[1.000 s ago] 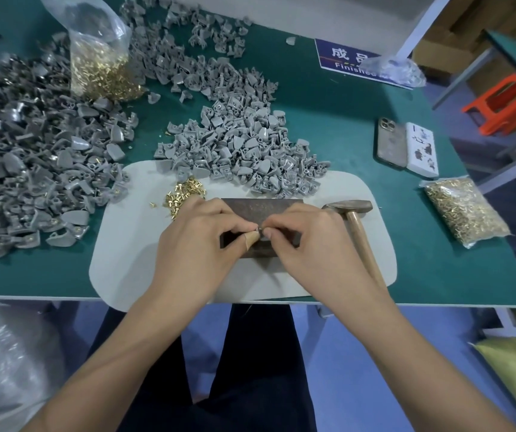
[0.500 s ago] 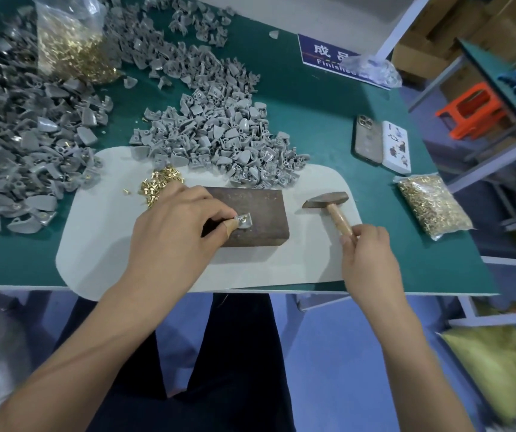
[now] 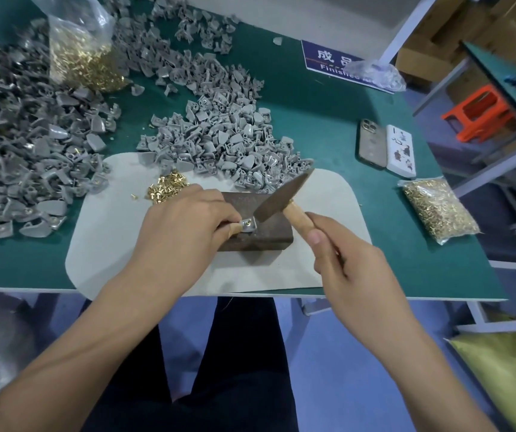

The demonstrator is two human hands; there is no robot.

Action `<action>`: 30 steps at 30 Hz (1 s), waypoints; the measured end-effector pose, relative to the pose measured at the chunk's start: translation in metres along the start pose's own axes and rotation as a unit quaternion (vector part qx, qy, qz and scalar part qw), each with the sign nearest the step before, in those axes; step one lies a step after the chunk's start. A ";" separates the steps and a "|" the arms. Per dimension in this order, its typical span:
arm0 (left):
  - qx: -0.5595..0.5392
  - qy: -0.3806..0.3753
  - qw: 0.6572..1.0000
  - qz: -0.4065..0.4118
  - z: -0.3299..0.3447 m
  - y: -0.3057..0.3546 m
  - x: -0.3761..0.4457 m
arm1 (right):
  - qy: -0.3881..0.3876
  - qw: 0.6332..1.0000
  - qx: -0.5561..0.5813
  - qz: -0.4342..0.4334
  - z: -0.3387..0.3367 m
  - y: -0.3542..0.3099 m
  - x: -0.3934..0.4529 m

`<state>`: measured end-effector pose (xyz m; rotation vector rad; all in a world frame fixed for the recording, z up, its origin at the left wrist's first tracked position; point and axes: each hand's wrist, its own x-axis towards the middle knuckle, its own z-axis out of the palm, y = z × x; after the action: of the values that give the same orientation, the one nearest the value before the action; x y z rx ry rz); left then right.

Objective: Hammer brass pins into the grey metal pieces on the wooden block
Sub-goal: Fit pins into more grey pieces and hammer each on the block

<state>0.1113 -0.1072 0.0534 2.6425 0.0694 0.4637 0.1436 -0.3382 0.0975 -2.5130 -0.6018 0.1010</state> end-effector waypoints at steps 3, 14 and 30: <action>0.005 0.002 1.000 -0.001 0.001 0.000 -0.002 | 0.034 0.999 -0.013 0.003 0.002 -0.006 0.000; -0.003 0.005 1.000 -0.006 0.002 -0.002 -0.003 | 0.085 0.996 -0.033 -0.005 -0.009 -0.014 0.005; 0.003 0.003 1.000 0.005 0.002 -0.005 0.001 | -0.029 0.997 -0.056 0.033 0.011 -0.009 -0.005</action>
<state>0.1125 -0.1030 0.0497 2.6488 0.0601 0.4754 0.1331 -0.3287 0.0924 -2.6467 -0.5634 0.1701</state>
